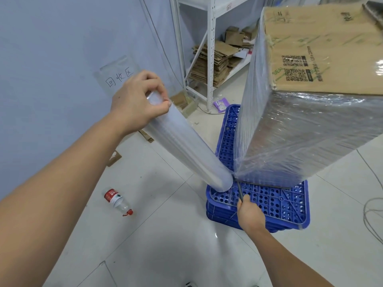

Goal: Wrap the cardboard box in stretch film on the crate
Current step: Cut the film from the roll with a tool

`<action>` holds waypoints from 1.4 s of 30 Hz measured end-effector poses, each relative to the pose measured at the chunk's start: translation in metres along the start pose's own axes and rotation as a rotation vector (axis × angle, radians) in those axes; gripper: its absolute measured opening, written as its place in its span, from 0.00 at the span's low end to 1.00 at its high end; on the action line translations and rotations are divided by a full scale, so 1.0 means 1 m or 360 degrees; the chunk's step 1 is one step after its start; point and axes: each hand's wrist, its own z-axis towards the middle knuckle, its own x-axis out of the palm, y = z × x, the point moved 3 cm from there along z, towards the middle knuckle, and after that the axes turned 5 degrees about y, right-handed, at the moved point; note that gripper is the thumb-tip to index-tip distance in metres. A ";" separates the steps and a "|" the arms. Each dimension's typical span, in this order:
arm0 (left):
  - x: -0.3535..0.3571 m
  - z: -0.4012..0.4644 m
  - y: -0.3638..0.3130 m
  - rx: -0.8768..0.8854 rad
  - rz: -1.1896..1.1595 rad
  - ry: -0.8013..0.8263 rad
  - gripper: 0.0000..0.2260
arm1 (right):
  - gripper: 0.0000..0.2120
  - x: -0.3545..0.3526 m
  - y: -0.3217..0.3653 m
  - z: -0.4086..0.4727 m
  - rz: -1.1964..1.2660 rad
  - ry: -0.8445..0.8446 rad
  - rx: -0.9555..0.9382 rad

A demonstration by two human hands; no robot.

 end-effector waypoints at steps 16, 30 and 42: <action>0.003 0.007 -0.008 0.0031 -0.0012 0.0029 0.06 | 0.11 0.002 0.010 0.032 -0.0063 0.0266 0.0043; 0.000 0.007 -0.001 0.0010 -0.0074 0.0023 0.07 | 0.11 0.002 0.024 0.045 0.0024 0.0284 0.0052; -0.002 0.001 0.005 -0.0010 -0.0086 -0.0011 0.07 | 0.14 -0.017 0.032 0.056 -0.0117 0.0308 -0.0046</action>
